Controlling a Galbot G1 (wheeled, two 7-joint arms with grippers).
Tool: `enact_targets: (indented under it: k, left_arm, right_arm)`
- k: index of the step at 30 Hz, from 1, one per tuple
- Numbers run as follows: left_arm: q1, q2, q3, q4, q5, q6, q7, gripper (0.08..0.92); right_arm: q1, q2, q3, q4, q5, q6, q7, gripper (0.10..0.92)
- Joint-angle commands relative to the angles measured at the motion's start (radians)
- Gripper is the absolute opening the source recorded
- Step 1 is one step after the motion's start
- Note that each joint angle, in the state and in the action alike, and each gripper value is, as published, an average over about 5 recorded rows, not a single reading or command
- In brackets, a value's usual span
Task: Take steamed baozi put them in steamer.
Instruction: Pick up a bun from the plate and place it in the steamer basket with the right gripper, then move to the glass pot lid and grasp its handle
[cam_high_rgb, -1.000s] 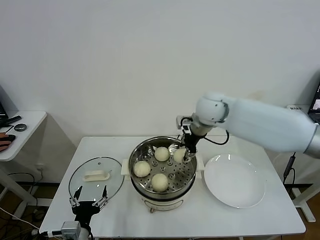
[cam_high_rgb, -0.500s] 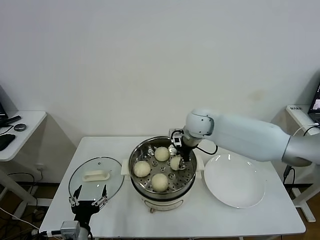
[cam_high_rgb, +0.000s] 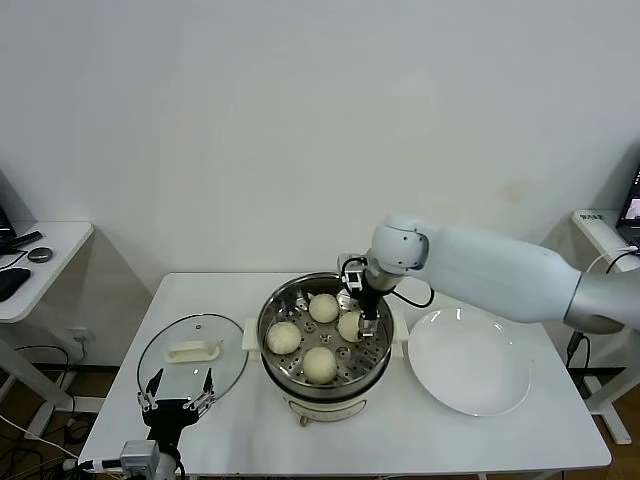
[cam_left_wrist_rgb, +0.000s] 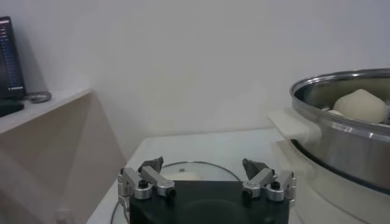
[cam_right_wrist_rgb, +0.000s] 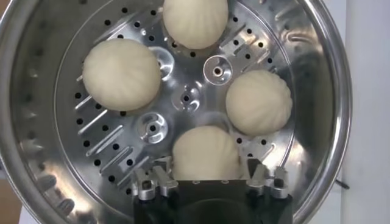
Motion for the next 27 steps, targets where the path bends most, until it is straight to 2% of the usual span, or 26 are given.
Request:
enact_targets:
  k: [1,6,8,12,17,22,27]
  left_arm:
    - [0.003,0.005,-0.001,-0.007,-0.003,0.001,0.001,0.823]
    - [0.002,-0.002,-0.001,-0.023,-0.004,0.008,0.006,0.823]
    - [0.0,-0.006,0.002,-0.031,-0.003,0.011,0.008,0.823]
    - [-0.005,-0.011,-0.001,-0.034,-0.011,-0.005,0.001,0.823]
    - [-0.021,-0.02,-0.003,-0.008,-0.037,-0.06,-0.028,0.823]
    - [-0.02,-0.02,0.008,0.003,-0.051,-0.107,-0.042,0.823]
    - [-0.015,-0.012,0.011,0.01,-0.04,-0.155,-0.041,0.823]
  right_arm:
    - [0.147,-0.1,0.037,0.096,0.077,0.0,-0.02,0.82]
    - [0.194,-0.246,0.131,0.178,0.158,0.025,0.021,0.823]
    - [0.165,-0.33,0.182,0.212,0.257,0.083,0.142,0.823]
    - [0.002,-0.5,0.314,0.295,0.486,0.194,0.508,0.823]
    - [-0.497,-0.619,0.795,0.353,0.541,0.277,0.732,0.823]
    - [-1.06,-0.587,1.337,0.365,0.498,0.351,0.852,0.823]
    - [-1.363,-0.382,1.601,0.352,0.404,0.464,0.985,0.823]
